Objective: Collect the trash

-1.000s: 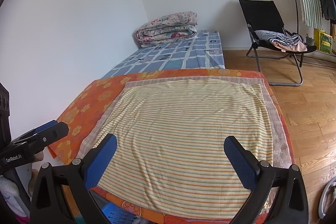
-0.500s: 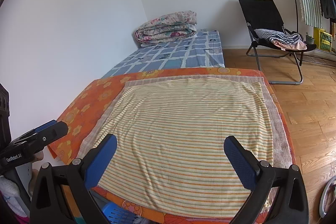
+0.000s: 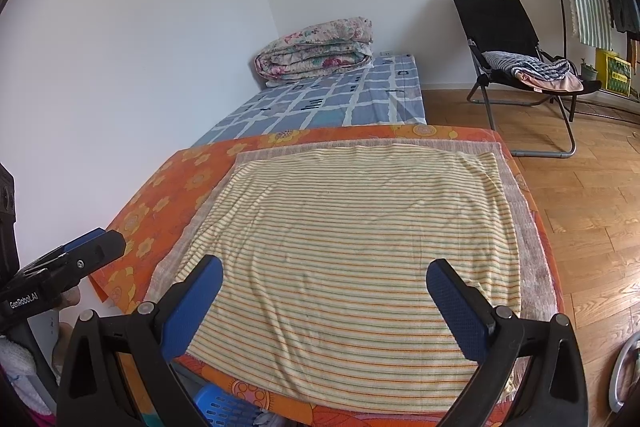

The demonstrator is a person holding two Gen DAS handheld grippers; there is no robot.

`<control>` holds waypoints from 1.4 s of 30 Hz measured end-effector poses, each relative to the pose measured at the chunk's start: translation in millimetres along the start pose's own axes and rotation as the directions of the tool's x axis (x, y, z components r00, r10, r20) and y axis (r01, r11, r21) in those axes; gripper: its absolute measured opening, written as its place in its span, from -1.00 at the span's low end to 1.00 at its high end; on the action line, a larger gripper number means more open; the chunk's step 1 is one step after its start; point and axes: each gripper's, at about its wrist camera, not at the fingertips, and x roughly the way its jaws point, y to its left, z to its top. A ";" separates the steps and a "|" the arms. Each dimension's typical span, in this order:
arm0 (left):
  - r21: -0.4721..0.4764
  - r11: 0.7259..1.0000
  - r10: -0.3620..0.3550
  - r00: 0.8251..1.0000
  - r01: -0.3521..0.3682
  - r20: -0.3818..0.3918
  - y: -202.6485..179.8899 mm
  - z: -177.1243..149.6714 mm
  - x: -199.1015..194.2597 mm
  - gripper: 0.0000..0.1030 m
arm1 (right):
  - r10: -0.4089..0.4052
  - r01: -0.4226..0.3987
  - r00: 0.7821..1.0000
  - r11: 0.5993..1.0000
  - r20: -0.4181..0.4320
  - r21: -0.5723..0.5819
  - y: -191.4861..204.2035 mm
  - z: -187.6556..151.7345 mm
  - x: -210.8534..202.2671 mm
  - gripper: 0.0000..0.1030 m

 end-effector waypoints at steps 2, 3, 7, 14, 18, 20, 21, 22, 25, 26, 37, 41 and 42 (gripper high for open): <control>0.000 1.000 0.001 1.000 -0.001 0.000 -0.1 0.0 0.0 0.96 | 0.000 0.000 1.000 1.000 -0.003 0.002 -0.1 0.1 0.2 1.00; 0.000 1.000 0.001 1.000 -0.001 0.000 0.0 -0.1 0.1 0.96 | 0.000 0.000 1.000 1.000 -0.004 0.002 -0.3 0.1 0.2 1.00; 0.000 1.000 0.001 1.000 -0.001 -0.001 0.0 -0.2 0.3 0.96 | -0.003 0.003 1.000 1.000 -0.002 0.001 -0.5 0.4 -0.8 1.00; -0.001 1.000 0.001 1.000 -0.001 -0.006 1.4 -1.2 0.2 0.96 | -0.004 0.004 1.000 1.000 -0.009 0.001 -0.4 0.3 -0.4 1.00; 0.001 1.000 0.001 1.000 -0.001 -0.006 1.2 -1.1 0.1 0.96 | -0.003 0.003 1.000 1.000 -0.015 0.000 0.8 -1.1 -0.5 1.00; 0.002 1.000 0.003 1.000 -0.003 -0.005 0.4 -0.8 0.1 0.96 | -0.004 0.004 1.000 1.000 -0.017 -0.001 1.5 -1.8 -0.5 1.00; 0.002 1.000 0.003 1.000 -0.003 -0.004 0.1 -0.6 0.1 0.96 | -0.003 0.003 1.000 1.000 -0.016 -0.001 1.5 -1.6 -0.4 1.00; 0.005 1.000 0.005 1.000 -0.005 -0.004 0.2 -1.0 -0.1 0.96 | -0.003 0.003 1.000 1.000 -0.016 0.000 1.6 -1.5 -0.3 1.00; 0.008 1.000 0.010 1.000 -0.010 -0.001 0.3 -1.4 -0.7 0.96 | -0.003 0.003 1.000 1.000 -0.017 -0.001 1.7 -1.8 -0.1 1.00; 0.010 1.000 0.013 1.000 -0.013 0.000 3.6 -2.2 -0.5 0.96 | -0.004 0.004 1.000 1.000 -0.018 -0.001 1.9 -2.2 -0.1 1.00; 0.012 1.000 0.017 1.000 -0.017 0.000 11.9 -3.2 -1.4 0.96 | -0.002 0.002 1.000 1.000 -0.024 0.002 0.7 -4.4 1.5 1.00; 0.011 1.000 0.016 1.000 -0.016 -0.001 8.5 -2.7 -0.9 0.96 | -0.001 0.001 1.000 1.000 -0.027 0.001 0.4 -5.2 1.8 1.00; 0.012 1.000 0.016 1.000 -0.016 -0.001 8.0 -2.6 -0.8 0.96 | -0.002 0.002 1.000 1.000 -0.028 0.002 0.1 -5.4 2.2 1.00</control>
